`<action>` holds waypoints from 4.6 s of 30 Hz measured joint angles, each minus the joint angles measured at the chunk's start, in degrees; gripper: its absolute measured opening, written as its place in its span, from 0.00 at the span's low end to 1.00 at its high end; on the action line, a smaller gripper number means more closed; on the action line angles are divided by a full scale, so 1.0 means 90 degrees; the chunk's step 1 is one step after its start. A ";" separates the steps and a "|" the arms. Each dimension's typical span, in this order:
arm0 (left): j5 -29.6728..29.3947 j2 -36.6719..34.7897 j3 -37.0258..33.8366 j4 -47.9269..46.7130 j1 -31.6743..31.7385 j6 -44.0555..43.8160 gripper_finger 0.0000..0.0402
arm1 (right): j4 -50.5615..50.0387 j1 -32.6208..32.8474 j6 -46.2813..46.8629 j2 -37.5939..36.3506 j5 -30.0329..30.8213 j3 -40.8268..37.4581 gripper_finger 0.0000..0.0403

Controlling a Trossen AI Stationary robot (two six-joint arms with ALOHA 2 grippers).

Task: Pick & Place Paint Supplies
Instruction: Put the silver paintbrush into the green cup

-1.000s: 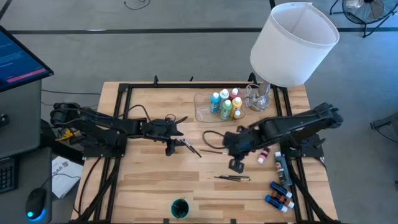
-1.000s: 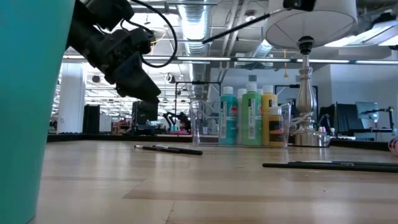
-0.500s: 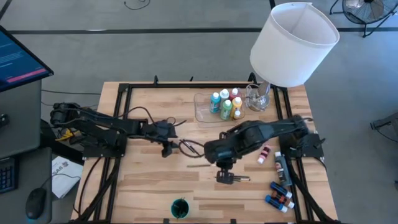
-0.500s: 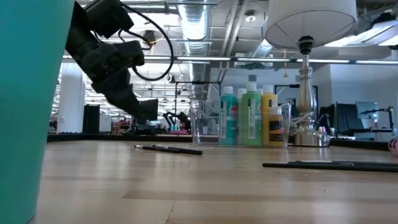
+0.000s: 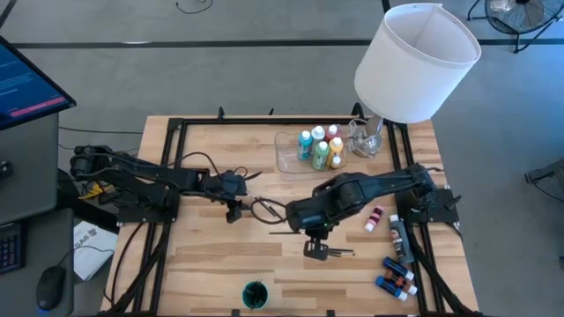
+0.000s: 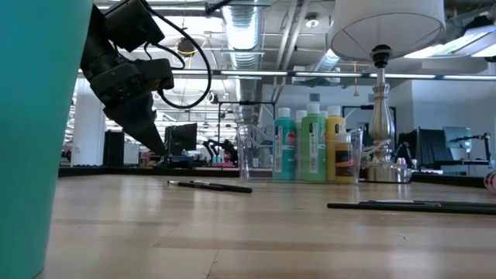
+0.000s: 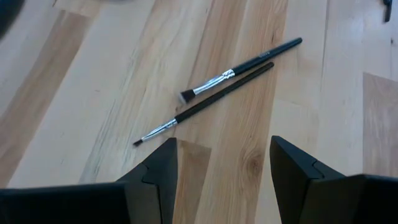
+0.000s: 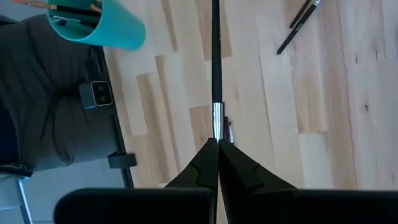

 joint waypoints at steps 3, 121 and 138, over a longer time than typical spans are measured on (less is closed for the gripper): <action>-0.0020 0.0000 0.0000 -0.0001 0.0000 0.0005 0.38 | 0.0001 0.0051 0.0001 0.0006 0.0002 -0.0002 0.00; -0.0309 0.0007 -0.0002 0.1797 -0.0556 0.0449 0.38 | 0.0080 0.0861 0.2686 0.0006 -0.2439 -0.0005 0.00; -0.0203 0.0007 -0.0002 0.1422 -0.0556 0.0319 0.38 | 0.2363 0.0740 0.4751 0.0301 -0.3661 -0.0023 0.00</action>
